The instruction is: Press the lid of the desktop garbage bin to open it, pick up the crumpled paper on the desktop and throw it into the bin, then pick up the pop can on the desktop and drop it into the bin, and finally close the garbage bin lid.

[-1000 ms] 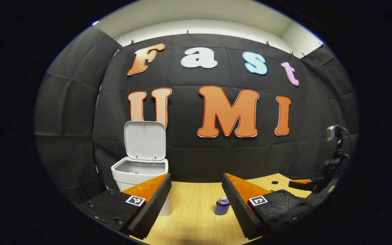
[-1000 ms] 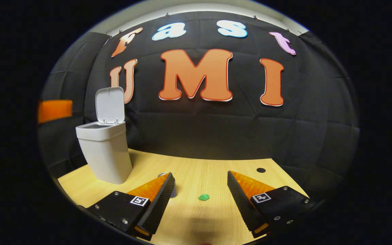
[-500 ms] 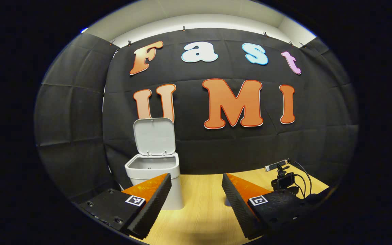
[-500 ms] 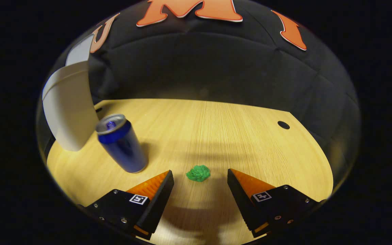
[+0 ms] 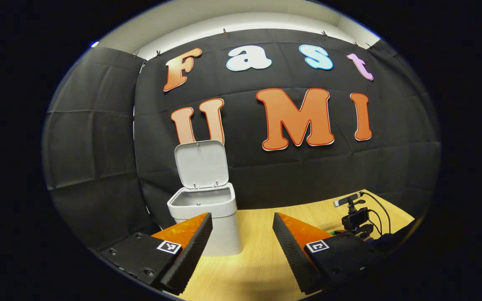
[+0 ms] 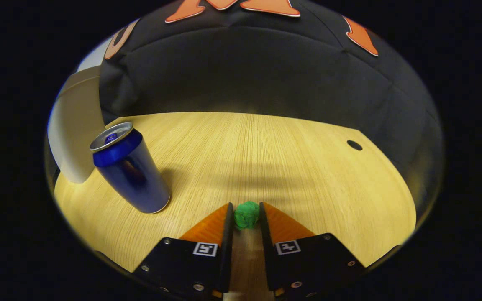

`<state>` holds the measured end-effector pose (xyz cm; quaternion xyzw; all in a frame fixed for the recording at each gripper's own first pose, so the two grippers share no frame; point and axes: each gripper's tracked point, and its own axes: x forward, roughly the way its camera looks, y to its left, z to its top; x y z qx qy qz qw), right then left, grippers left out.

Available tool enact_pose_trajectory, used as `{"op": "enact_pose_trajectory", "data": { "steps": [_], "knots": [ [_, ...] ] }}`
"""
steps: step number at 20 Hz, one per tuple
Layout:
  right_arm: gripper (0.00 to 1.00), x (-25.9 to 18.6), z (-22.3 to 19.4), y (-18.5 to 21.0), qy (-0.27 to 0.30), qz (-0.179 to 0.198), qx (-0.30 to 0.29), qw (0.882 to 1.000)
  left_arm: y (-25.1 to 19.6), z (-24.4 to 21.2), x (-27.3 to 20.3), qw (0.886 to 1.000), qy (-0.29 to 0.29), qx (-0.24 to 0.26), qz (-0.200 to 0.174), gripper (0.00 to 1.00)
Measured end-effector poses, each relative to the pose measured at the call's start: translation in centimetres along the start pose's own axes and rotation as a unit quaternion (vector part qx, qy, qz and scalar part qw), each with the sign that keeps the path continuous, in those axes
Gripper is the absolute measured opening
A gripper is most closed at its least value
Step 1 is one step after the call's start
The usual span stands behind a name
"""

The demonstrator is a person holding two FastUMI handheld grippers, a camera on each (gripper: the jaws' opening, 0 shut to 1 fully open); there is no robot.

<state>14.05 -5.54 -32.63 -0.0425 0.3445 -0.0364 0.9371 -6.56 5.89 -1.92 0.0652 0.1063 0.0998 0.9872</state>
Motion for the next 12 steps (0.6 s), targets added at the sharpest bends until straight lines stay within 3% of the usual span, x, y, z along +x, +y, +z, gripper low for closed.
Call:
{"op": "enact_pose_trajectory", "data": {
  "steps": [1,3,5,8,12],
  "knots": [
    [0.31,-0.4,0.1,-0.1,0.003,0.001,0.006,1.000,0.1,-0.2,0.1,1.000,0.004,-0.001,-0.004,0.89],
    [0.24,-1.8,1.3,-0.6,-0.005,-0.002,0.020,1.000,0.7,-0.3,0.2,1.000,0.003,-0.005,-0.008,0.88],
    [0.19,-4.7,4.8,-1.0,-0.052,-0.002,0.039,0.998,1.2,0.0,0.2,1.000,-0.006,-0.012,-0.013,0.87],
    [0.19,-10.7,12.9,0.4,-0.135,0.021,0.064,0.989,2.3,-0.4,0.7,0.999,-0.006,-0.032,-0.024,0.88],
    [0.18,-18.0,25.0,7.8,-0.222,0.092,0.038,0.970,5.6,0.0,1.0,0.997,-0.022,-0.077,-0.024,0.88]
  ]
}}
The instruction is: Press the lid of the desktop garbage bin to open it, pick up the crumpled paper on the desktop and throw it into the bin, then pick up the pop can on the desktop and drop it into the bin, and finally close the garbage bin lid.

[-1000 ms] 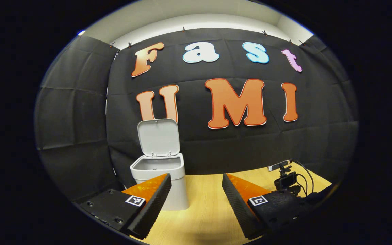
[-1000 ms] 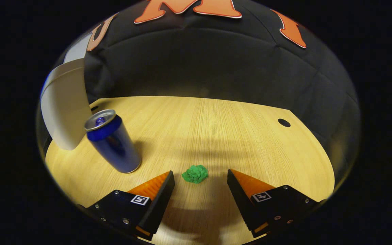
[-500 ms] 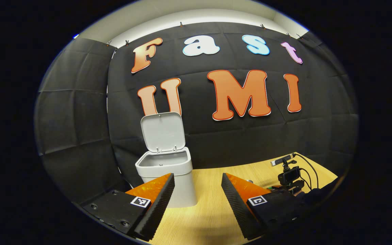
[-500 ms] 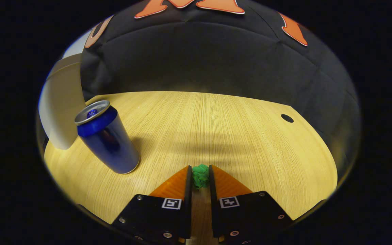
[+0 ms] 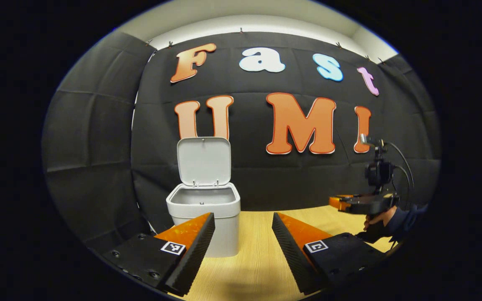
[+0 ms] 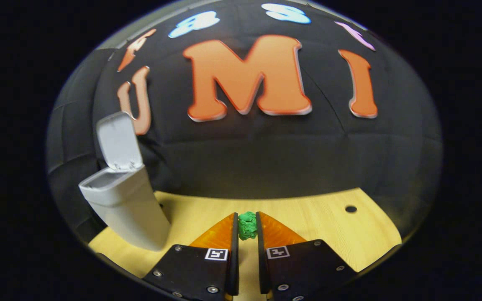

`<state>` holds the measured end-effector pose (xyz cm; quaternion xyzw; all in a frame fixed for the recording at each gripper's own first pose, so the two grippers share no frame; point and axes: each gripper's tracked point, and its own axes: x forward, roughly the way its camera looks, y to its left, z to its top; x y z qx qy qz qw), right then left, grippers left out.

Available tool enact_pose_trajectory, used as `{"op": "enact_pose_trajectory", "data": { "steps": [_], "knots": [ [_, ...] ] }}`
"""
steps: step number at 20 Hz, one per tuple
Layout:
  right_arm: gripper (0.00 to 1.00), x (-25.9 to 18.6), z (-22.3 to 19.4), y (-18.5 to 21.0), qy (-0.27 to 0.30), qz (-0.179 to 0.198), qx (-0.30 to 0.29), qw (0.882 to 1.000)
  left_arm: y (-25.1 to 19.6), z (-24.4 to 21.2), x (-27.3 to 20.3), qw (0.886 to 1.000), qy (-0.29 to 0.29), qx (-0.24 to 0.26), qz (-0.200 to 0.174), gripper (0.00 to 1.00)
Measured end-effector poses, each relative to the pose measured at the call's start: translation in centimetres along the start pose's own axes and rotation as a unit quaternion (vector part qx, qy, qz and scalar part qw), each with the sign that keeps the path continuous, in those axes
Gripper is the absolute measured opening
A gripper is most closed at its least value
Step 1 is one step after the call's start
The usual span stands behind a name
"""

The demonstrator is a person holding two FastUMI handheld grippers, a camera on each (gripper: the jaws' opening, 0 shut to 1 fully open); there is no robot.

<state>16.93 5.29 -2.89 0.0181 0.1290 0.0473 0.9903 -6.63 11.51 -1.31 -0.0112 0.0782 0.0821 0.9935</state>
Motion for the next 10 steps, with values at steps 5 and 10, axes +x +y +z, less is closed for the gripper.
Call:
{"op": "enact_pose_trajectory", "data": {
  "steps": [5,10],
  "knots": [
    [0.19,1.8,7.5,18.5,-0.039,0.127,-0.021,0.991,6.5,0.9,-0.3,0.999,-0.025,-0.027,0.033,0.87],
    [0.19,6.3,4.2,28.0,-0.003,0.174,-0.052,0.983,13.0,0.7,-1.3,0.995,-0.033,-0.041,0.083,0.91]
  ]
}}
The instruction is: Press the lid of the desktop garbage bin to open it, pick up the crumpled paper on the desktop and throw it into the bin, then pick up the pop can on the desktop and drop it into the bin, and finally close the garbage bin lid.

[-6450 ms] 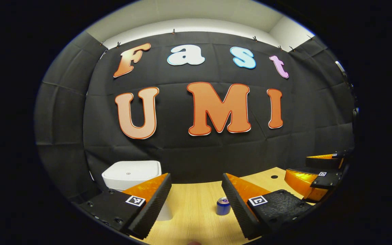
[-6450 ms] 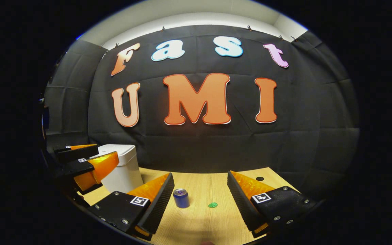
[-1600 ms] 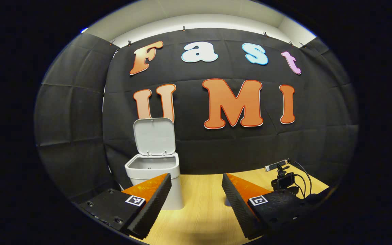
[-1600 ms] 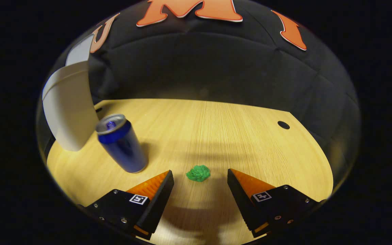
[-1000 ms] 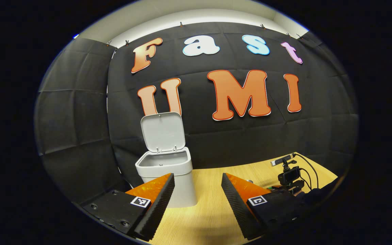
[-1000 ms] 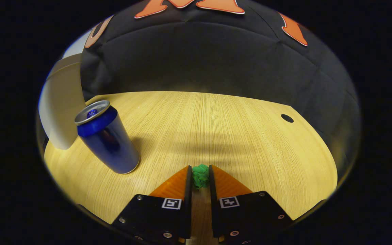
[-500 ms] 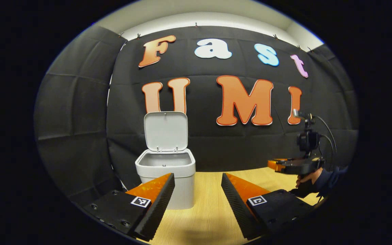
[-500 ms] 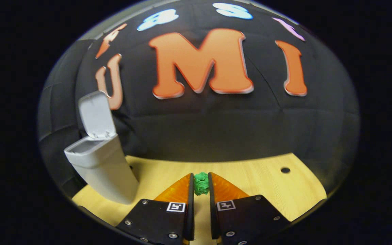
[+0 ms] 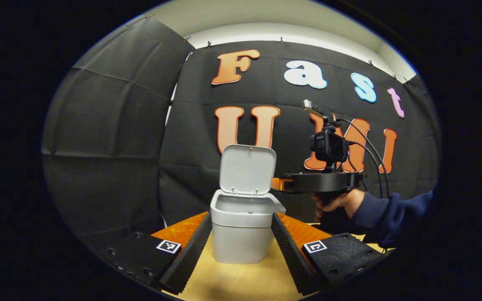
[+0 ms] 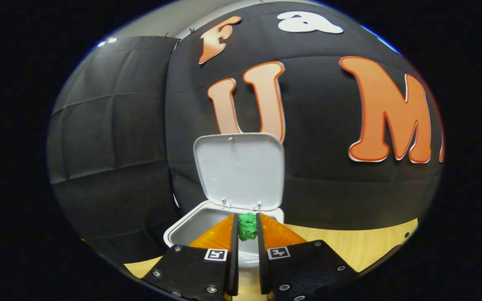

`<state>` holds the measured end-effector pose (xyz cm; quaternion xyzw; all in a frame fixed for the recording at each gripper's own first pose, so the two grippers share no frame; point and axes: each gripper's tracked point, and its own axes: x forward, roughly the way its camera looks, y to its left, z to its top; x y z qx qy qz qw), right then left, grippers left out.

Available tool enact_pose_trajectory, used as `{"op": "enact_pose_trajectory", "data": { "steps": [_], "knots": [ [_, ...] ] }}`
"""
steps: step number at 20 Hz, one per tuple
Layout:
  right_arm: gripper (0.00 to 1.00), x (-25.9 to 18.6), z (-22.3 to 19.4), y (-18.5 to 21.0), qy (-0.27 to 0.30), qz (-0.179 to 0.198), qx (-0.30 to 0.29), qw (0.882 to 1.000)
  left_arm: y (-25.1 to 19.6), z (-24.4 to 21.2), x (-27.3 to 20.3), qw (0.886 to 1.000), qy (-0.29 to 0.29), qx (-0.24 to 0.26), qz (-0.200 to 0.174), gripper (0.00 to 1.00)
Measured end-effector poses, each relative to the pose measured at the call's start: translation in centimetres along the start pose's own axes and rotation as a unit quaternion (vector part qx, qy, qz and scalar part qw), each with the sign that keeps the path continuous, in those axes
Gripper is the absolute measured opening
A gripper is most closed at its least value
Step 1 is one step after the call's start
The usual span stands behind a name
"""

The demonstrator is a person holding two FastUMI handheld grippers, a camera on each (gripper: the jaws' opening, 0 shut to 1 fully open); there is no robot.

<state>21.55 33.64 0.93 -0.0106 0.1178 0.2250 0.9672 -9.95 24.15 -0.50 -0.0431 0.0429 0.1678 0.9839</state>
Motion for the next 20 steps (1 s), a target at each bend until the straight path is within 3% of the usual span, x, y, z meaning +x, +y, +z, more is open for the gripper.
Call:
{"op": "enact_pose_trajectory", "data": {
  "steps": [1,2,3,4,5,6,7,8,11,12,13,16,20],
  "knots": [
    [0.22,1.1,-0.9,0.9,0.005,-0.002,-0.005,1.000,0.9,0.0,-0.2,1.000,-0.004,0.000,0.007,0.90],
    [0.31,1.5,-1.5,1.1,0.010,-0.003,-0.011,1.000,1.8,0.2,-0.2,1.000,-0.006,-0.003,0.015,0.89],
    [0.28,1.6,-1.7,1.2,0.014,-0.001,-0.012,1.000,2.4,0.0,0.1,1.000,-0.005,-0.007,0.018,0.88],
    [0.50,1.4,-1.9,1.0,0.016,0.000,-0.011,1.000,2.5,-0.5,0.4,1.000,0.001,-0.011,0.018,0.88],
    [0.54,1.2,-1.6,0.7,0.009,0.007,-0.005,1.000,2.3,-1.0,0.9,1.000,0.007,-0.013,0.014,0.90],
    [0.77,0.8,-1.4,0.4,0.009,0.013,-0.001,1.000,2.0,-1.7,1.6,1.000,0.015,-0.015,0.009,0.92],
    [0.75,-0.1,-1.3,-0.7,0.008,0.005,0.000,1.000,1.0,-2.2,2.2,1.000,0.019,-0.015,-0.002,0.93],
    [0.86,-1.3,-0.8,-2.2,-0.003,-0.010,0.005,1.000,-0.4,-2.4,2.6,1.000,0.020,-0.014,-0.016,0.93],
    [0.92,-7.8,-0.5,-9.0,-0.040,-0.070,0.006,0.997,-6.4,-4.7,3.5,0.996,0.028,-0.008,-0.082,0.95],
    [1.00,-10.3,-1.2,-11.7,-0.042,-0.092,0.005,0.995,-8.9,-5.9,3.6,0.994,0.035,-0.004,-0.108,0.95],
    [0.94,-12.9,-2.1,-14.4,-0.042,-0.116,0.010,0.992,-11.5,-6.9,3.6,0.990,0.040,0.001,-0.133,0.95],
    [0.93,-20.6,-5.1,-23.2,-0.025,-0.197,0.011,0.980,-19.7,-10.4,3.9,0.978,0.060,0.025,-0.199,0.95],
    [0.94,-28.9,-9.2,-32.4,0.002,-0.285,0.001,0.958,-27.2,-14.9,4.6,0.967,0.090,0.037,-0.236,0.95]
  ]
}}
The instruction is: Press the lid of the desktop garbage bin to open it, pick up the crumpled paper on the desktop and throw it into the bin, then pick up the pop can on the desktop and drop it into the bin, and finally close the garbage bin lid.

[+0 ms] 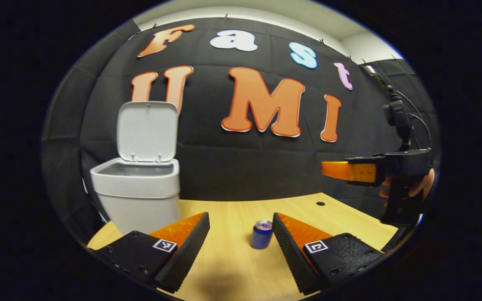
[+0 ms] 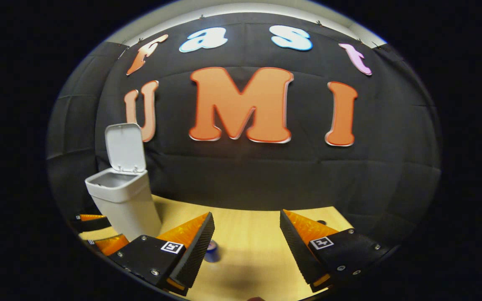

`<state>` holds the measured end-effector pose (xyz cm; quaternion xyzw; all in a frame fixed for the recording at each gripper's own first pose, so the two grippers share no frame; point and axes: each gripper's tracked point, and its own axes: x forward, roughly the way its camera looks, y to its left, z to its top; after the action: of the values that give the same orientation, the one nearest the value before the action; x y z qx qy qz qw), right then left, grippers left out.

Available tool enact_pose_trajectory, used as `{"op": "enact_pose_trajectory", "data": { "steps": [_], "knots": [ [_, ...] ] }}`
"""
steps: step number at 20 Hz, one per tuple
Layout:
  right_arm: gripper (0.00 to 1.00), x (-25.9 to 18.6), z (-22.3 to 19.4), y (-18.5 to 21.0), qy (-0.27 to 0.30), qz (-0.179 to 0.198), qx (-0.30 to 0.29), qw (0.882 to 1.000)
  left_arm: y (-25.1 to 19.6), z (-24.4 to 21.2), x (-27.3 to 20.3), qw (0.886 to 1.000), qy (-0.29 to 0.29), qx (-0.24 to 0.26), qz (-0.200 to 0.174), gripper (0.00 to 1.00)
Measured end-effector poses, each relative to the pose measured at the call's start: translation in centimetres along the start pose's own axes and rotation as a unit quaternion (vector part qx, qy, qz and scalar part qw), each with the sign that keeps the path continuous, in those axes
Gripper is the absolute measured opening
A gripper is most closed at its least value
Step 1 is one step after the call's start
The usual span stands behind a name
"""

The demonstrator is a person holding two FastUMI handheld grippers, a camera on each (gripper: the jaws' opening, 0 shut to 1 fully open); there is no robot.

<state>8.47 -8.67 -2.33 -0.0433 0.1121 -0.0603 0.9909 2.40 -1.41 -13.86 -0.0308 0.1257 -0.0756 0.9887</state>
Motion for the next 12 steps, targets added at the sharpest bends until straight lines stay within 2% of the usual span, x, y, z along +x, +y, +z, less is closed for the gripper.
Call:
{"op": "enact_pose_trajectory", "data": {
  "steps": [2,5,9,12],
  "knots": [
    [0.94,-1.2,-1.7,-4.2,0.010,-0.027,-0.004,1.000,-2.1,-2.9,3.1,1.000,0.027,0.008,-0.002,0.95],
    [0.94,-2.2,-3.6,-7.2,0.030,-0.046,0.003,0.999,-4.4,-7.4,7.1,0.998,0.054,0.019,0.003,0.95],
    [0.94,-3.1,-4.8,-8.3,0.046,-0.044,0.002,0.998,-5.3,-14.2,13.1,0.993,0.105,0.035,0.026,0.96],
    [0.94,-3.6,-4.5,-8.2,0.048,-0.036,0.001,0.998,-4.9,-16.9,16.8,0.990,0.121,0.049,0.047,0.96]
  ]
}}
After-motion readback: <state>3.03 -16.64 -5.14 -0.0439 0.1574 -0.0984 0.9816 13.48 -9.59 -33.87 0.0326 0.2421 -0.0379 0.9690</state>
